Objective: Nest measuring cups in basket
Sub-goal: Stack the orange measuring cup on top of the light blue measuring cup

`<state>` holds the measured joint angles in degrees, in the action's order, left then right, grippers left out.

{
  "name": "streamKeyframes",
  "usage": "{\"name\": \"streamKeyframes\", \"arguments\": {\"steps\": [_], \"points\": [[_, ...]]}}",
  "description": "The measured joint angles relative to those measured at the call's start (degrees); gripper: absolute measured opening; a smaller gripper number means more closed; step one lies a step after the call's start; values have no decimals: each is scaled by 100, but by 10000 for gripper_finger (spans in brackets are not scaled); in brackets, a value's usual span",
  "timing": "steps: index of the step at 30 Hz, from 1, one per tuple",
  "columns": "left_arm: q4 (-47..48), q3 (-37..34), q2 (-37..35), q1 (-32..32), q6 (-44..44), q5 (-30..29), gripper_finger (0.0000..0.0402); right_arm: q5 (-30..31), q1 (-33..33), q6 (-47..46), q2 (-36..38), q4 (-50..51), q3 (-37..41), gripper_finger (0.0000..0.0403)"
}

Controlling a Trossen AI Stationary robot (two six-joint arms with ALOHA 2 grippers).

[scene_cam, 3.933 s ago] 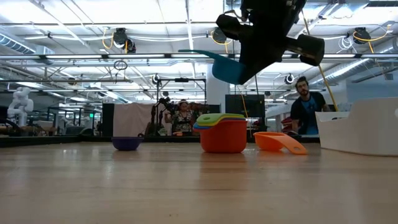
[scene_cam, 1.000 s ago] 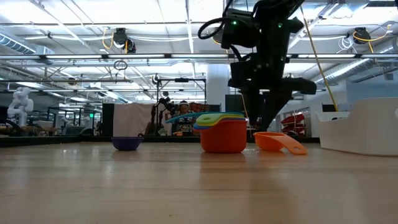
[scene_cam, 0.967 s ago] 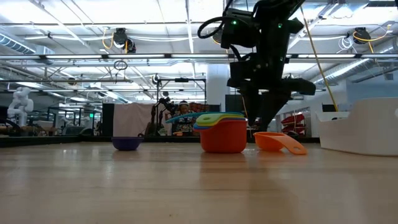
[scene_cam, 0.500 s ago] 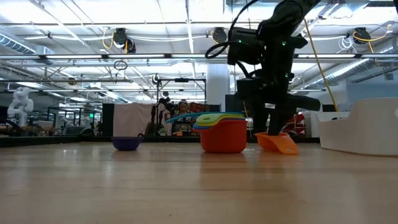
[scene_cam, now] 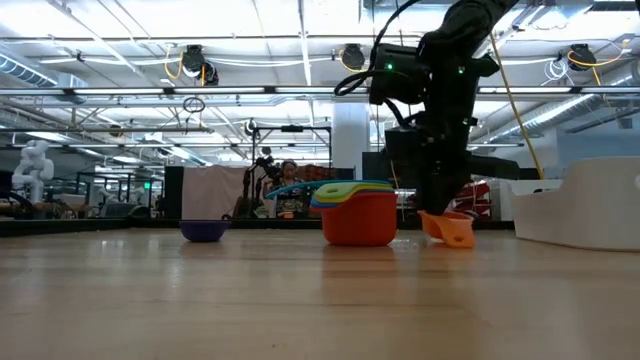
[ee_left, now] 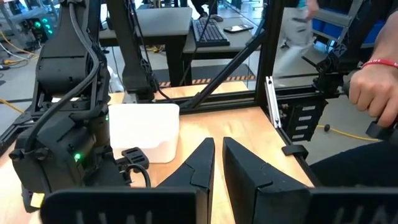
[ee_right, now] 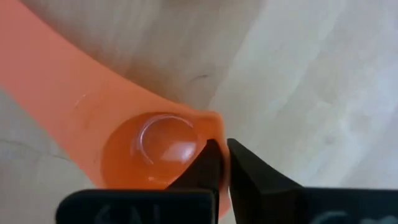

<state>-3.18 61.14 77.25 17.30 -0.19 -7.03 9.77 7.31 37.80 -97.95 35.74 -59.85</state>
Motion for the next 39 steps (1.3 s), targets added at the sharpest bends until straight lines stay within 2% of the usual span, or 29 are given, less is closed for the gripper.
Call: {"name": "streamKeyframes", "arguments": {"steps": [5, 13, 19, 22, 27, 31, 39], "points": [[54, 0, 0, 0, 31, -2, 37, 45, -32, -48, 290, 369, -245, 1], [70, 0, 0, 0, 143, -4, 37, -451, -402, -68, 951, 620, -643, 1], [45, 0, 0, 0, 195, -55, 37, -556, -895, -394, 1101, -81, -930, 0], [33, 0, 0, 0, 203, -57, 37, -561, -1044, -702, 993, -428, -1134, 0], [3, 0, -1, 9, 201, -59, 37, -519, -1044, -1312, 589, -461, -1439, 0], [-1, 0, 0, 19, 198, -59, 37, -223, -1004, -1606, 135, -397, -1624, 0], [52, -2, 0, 84, 178, -58, 37, -110, -898, -2272, -309, 373, -2114, 0]]}}
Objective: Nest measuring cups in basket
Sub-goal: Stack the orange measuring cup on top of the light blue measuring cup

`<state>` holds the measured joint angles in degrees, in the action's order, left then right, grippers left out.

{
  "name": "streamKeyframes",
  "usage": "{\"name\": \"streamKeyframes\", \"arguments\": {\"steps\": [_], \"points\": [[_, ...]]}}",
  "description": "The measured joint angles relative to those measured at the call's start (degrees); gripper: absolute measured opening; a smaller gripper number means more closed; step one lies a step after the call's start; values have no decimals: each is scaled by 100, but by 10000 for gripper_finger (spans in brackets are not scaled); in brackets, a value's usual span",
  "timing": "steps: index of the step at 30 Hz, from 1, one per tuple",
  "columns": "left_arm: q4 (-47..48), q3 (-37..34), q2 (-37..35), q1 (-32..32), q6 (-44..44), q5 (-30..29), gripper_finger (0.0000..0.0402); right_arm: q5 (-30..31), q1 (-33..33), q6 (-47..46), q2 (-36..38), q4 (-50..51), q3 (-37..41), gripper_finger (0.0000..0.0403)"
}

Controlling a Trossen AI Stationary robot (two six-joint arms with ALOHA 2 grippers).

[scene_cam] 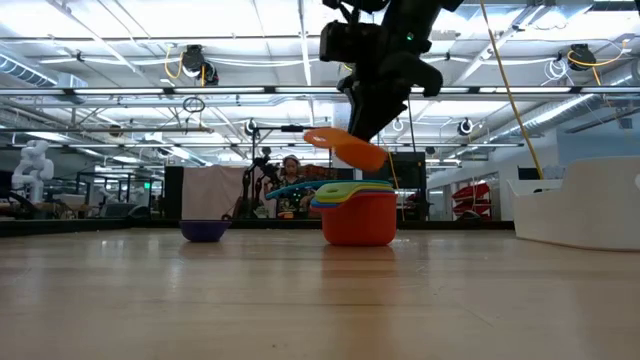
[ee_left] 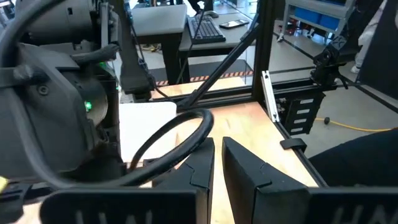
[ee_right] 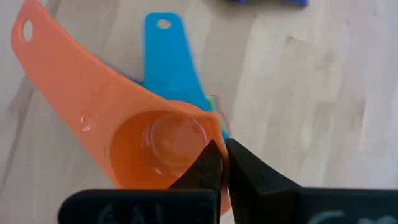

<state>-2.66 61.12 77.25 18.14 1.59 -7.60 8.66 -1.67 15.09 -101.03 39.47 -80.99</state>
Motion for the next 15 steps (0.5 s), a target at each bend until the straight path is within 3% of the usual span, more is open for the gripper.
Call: {"name": "streamKeyframes", "arguments": {"steps": [15], "points": [[-121, 0, -2, -10, 17, -10, 37, -295, 360, -1315, 7, 364, -30, 0]]}}
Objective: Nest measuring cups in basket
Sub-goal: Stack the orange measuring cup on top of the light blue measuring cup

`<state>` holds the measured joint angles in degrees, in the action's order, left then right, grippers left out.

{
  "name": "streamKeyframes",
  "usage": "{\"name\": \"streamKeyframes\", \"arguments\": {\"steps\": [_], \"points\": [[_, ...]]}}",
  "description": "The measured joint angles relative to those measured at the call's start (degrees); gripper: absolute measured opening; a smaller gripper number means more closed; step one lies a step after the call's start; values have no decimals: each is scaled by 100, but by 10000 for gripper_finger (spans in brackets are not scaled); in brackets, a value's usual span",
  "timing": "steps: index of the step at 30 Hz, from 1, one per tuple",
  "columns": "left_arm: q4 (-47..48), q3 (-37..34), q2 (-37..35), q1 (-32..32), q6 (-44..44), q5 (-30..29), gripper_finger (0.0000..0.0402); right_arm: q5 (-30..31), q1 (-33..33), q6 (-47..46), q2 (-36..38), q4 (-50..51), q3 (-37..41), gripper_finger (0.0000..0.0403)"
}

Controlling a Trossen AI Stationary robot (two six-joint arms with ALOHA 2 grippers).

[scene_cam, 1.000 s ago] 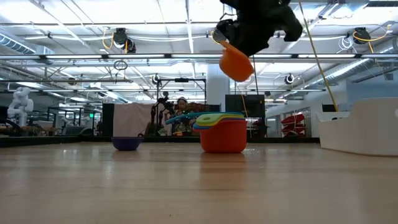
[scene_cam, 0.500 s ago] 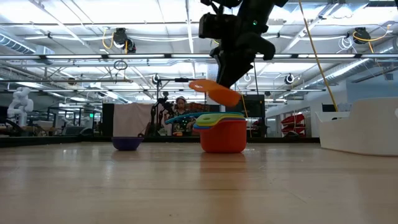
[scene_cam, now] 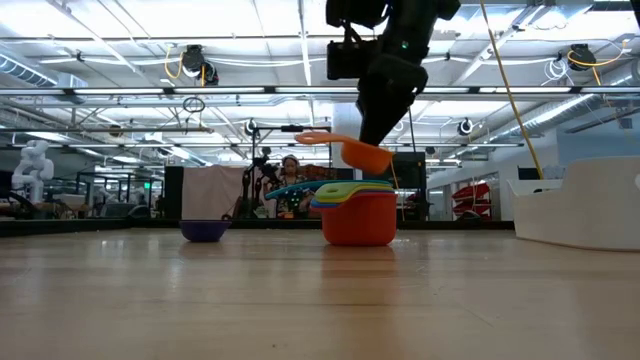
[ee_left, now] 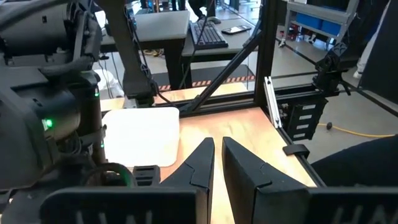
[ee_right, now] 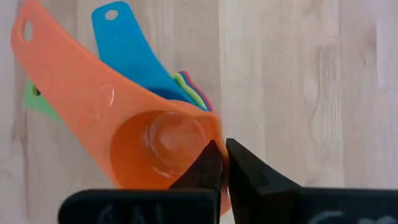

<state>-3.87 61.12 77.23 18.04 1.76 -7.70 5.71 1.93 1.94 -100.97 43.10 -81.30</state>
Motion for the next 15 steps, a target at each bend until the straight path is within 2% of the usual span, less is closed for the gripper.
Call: {"name": "streamKeyframes", "arguments": {"steps": [6, 15], "points": [[-42, 0, 0, 0, -15, 1, 37, -305, 4, -432, -75, -101, 0, 0], [-32, 0, 0, 13, -42, 2, 37, -305, 0, -543, -333, -170, 4, 0]]}}
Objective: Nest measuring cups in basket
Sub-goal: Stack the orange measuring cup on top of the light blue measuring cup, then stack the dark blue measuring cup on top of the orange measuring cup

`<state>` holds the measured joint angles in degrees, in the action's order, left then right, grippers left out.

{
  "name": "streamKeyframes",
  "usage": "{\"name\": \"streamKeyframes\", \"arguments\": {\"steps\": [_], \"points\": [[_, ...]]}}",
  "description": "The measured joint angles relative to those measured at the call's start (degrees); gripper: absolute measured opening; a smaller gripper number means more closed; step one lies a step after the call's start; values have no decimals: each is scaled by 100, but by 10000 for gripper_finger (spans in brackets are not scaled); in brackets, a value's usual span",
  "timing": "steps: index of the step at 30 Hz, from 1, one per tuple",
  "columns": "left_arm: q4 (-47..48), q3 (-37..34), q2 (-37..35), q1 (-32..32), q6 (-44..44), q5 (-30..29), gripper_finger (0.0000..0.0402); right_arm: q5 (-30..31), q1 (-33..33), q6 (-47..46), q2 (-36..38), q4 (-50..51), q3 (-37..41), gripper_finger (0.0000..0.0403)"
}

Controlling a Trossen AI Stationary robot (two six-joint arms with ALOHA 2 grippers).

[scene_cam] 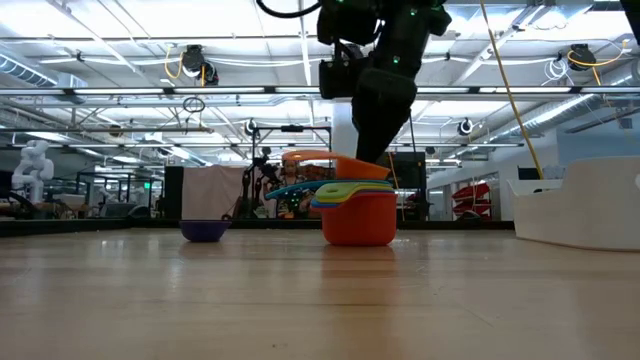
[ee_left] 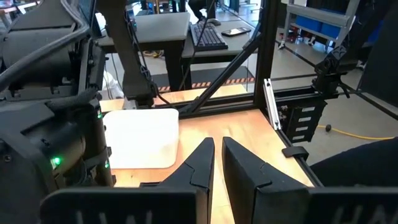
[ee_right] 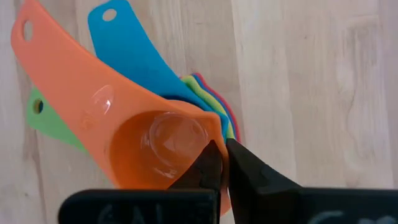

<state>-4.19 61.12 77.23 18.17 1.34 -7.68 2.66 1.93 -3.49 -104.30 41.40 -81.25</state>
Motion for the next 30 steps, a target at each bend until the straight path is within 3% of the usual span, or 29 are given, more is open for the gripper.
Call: {"name": "streamKeyframes", "arguments": {"steps": [11, 24, 30], "points": [[14, 0, 0, 0, 8, 2, 37, -1, 0, -34, 10, 0, 1, 13], [119, 0, 0, 35, -149, 2, 37, -140, -2, -1, 10, -138, 2, 145], [309, 0, 0, 81, -189, 1, 37, -128, -2, 211, 185, -375, 9, 182]]}}
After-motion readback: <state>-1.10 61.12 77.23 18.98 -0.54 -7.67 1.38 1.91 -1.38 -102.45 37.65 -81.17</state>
